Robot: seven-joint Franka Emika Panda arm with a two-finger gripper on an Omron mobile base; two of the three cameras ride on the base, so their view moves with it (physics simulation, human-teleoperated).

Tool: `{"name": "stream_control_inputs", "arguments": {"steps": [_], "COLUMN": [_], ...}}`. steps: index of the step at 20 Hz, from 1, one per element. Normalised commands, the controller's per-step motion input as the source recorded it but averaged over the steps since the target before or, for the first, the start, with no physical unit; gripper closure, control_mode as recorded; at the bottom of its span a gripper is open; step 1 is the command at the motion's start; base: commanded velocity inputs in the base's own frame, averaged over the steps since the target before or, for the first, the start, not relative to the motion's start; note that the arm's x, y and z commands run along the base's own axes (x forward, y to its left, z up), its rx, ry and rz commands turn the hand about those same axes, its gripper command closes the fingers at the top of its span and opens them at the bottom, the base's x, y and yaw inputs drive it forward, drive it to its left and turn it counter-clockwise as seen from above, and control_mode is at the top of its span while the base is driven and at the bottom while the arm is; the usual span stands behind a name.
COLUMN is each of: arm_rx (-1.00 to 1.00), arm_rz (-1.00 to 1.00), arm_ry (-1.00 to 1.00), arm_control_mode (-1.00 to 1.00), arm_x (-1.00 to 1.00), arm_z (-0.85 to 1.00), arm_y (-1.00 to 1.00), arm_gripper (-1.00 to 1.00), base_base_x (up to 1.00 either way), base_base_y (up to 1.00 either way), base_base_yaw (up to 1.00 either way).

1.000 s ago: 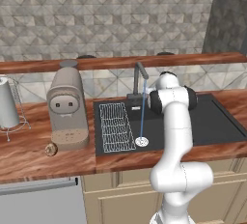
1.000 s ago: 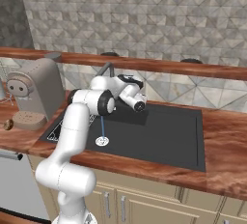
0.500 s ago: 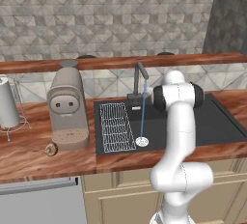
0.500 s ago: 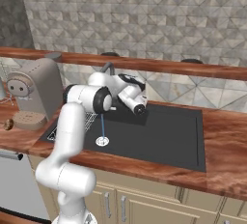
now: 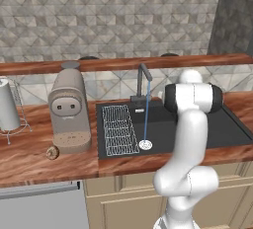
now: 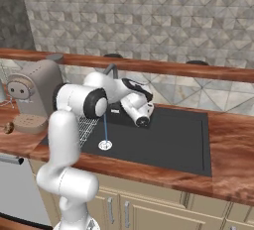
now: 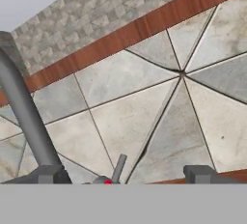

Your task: Turn on the sink faucet. Then move the mushroom from the counter to the sink. Turn off the sink. Move the vegetable from the sink to the pot next to the stove. Finally move the pot to the rear left burner.

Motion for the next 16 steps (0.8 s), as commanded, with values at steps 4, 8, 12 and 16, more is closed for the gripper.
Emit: {"name": "stream_control_inputs", "arguments": {"steps": [4, 8, 12, 16], "arm_rx": [0.0, -0.01, -0.05, -0.09], "arm_rz": [0.0, 0.0, 0.0, 0.0], "arm_ry": [-0.1, -0.1, -0.11, -0.13], "arm_control_mode": [-1.0, -1.0, -1.0, -1.0], "arm_x": [-0.75, -0.87, -0.96, -1.0], "arm_z": [0.51, 0.46, 0.41, 0.38], "arm_y": [-0.11, -0.13, -0.11, -0.02], "arm_gripper": [-1.0, -1.0, -1.0, -1.0], "base_base_x": [0.0, 0.0, 0.0, 0.0], "base_base_y": [0.0, 0.0, 0.0, 0.0], "base_base_yaw": [0.0, 0.0, 0.0, 0.0]}}
